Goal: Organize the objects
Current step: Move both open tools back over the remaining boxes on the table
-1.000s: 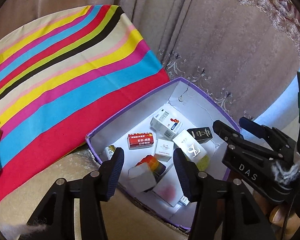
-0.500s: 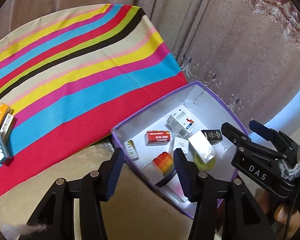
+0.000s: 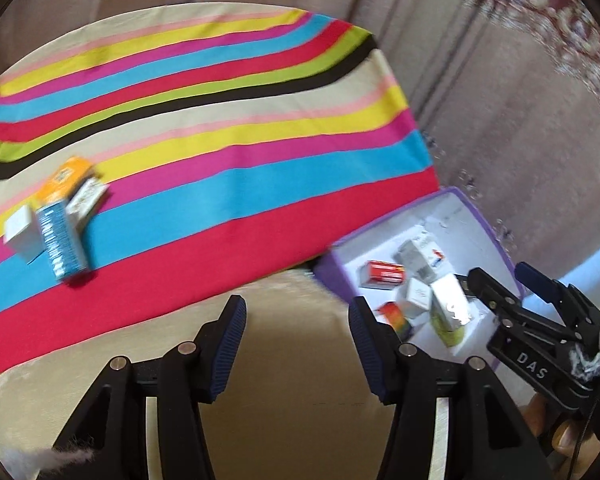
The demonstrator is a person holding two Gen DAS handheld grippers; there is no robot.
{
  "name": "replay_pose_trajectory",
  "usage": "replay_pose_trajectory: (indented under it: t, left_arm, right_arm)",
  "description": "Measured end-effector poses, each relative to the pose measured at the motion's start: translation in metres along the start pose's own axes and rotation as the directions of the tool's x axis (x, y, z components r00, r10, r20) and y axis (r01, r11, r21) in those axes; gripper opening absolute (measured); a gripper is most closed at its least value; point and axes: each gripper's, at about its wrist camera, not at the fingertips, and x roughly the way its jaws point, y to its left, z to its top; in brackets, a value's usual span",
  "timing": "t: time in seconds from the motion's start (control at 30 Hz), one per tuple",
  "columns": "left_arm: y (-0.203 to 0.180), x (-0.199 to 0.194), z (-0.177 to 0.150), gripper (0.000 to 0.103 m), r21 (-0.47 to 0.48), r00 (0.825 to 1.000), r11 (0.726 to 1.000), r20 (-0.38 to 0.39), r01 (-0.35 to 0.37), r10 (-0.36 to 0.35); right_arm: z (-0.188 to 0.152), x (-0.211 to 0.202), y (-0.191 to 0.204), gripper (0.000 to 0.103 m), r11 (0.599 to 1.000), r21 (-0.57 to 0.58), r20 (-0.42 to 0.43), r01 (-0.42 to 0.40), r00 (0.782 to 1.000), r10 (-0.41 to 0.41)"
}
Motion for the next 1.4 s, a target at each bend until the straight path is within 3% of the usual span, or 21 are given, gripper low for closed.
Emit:
replay_pose_trajectory:
  t: [0.37, 0.7, 1.1, 1.4]
  left_arm:
    - [0.098, -0.040, -0.018, 0.056, -0.164, 0.996, 0.984, 0.030, -0.074, 0.080]
    - [0.172, -0.058, -0.028, 0.056, -0.286, 0.987, 0.947, 0.027, -0.144, 0.158]
    - [0.213, -0.058, -0.021, 0.056, -0.341, 0.982, 0.925, 0.032, -0.166, 0.188]
    - [0.231, -0.059, -0.017, 0.059, -0.375, 0.980, 0.912, 0.043, -0.164, 0.194]
  right_arm:
    - [-0.004, -0.001, 0.069, 0.078, 0.984, -0.109, -0.032, -0.142, 0.990, 0.139]
    - [0.004, 0.000, 0.128, 0.078, 0.950, -0.208, -0.052, -0.233, 0.972, 0.228]
    - [0.017, 0.009, 0.224, 0.078, 0.861, -0.377, -0.108, -0.342, 0.939, 0.326]
    - [0.028, 0.021, 0.275, 0.078, 0.813, -0.430, -0.136, -0.392, 0.918, 0.371]
